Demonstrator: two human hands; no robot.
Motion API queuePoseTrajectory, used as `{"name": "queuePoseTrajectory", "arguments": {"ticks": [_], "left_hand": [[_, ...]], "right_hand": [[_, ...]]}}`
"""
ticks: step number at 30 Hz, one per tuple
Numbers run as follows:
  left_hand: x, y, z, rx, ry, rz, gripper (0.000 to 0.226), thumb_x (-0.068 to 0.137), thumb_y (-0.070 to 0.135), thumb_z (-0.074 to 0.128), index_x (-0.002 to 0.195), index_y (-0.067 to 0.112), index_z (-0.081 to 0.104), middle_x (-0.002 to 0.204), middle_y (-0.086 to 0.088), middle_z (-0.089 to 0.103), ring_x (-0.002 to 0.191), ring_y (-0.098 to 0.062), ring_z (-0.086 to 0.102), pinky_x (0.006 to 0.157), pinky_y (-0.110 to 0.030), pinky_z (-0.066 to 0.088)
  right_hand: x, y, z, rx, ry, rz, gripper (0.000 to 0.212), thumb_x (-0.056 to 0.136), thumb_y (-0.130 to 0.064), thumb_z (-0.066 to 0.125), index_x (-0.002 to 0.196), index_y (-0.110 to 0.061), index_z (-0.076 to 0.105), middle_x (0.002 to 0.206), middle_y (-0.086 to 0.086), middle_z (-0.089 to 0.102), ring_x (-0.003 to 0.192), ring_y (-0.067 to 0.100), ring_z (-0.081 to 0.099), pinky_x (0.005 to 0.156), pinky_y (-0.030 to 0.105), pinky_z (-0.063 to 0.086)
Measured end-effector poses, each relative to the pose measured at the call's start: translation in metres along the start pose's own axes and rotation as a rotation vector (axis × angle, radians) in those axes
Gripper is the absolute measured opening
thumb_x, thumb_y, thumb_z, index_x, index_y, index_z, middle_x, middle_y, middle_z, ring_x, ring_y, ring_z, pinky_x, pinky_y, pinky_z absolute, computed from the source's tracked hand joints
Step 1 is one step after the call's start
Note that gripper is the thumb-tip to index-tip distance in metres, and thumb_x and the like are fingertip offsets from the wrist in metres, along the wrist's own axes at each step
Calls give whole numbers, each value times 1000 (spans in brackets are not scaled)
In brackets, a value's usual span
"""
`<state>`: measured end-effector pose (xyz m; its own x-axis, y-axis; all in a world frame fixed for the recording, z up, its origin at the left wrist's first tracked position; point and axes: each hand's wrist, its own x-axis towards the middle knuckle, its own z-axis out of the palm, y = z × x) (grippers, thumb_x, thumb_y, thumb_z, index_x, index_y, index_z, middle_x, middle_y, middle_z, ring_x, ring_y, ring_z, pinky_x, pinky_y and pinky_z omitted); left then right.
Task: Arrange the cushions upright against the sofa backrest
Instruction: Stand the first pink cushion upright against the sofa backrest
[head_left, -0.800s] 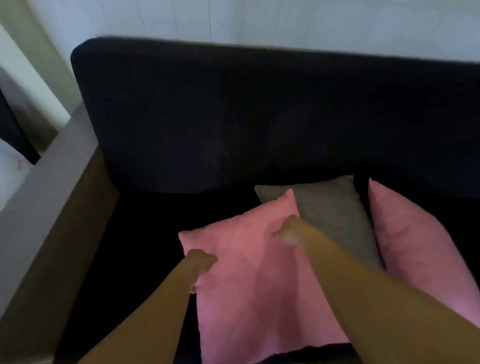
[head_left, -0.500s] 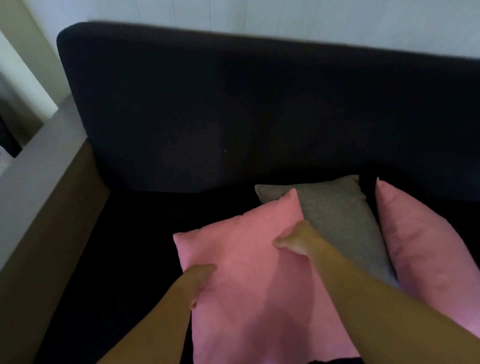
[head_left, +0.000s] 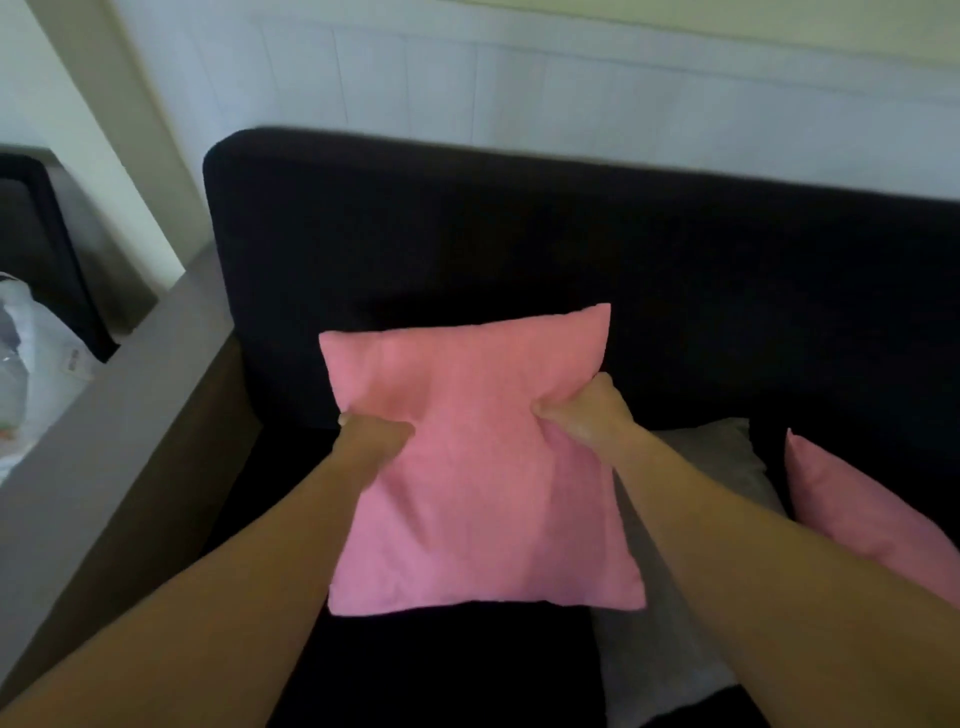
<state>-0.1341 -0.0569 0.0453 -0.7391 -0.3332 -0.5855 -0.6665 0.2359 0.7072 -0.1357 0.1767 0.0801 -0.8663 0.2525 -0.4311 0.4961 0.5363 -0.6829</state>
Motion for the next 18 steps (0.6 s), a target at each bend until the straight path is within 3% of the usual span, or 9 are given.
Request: {"name": "queuePoseTrajectory", "arguments": {"ticks": [2,5,7,10,15,18], "left_hand": [[14,13,-17,38,60,47,83,81,18,66,145,-3,17,137,-22,48,123,-38,53,103,-44,47],[36,20,-35,74,145,106,75,80,14,68,142,-5,30,140,-26,48,127,-41,50,105,-47,43],[49,18,-43,135,168,121,76,79,17,67,142,-4,29,136,-25,49,123,-42,51,102,-48,45],[67,6,-51,295,190,110,81,83,26,63,144,1,15,121,-13,49,115,-38,54,88,-43,48],[94,-15,-57,403,230,129,85,80,27,64,144,6,12,115,-16,55,100,-36,61,85,-48,56],[108,-24,-57,422,208,110,88,82,26,63,146,7,6,110,-17,57,89,-31,64,76,-43,58]], "right_hand": [[5,-15,11,61,17,-23,93,64,-44,77,140,-10,37,122,9,60,101,23,62,85,38,56],[15,-28,33,124,28,-55,98,56,-49,78,139,-13,40,122,7,61,101,23,63,86,42,57],[26,-28,49,150,27,-74,100,51,-53,78,137,-16,42,123,6,62,102,22,64,87,43,58],[38,-29,71,170,25,-88,93,58,-49,78,137,-17,40,122,5,61,103,22,63,87,43,58],[53,-26,103,167,4,-55,89,72,-40,76,143,-16,29,127,5,55,109,23,60,92,43,54],[64,-19,119,181,-2,-70,91,76,-38,73,148,-18,21,129,5,53,109,22,58,91,40,54]]}}
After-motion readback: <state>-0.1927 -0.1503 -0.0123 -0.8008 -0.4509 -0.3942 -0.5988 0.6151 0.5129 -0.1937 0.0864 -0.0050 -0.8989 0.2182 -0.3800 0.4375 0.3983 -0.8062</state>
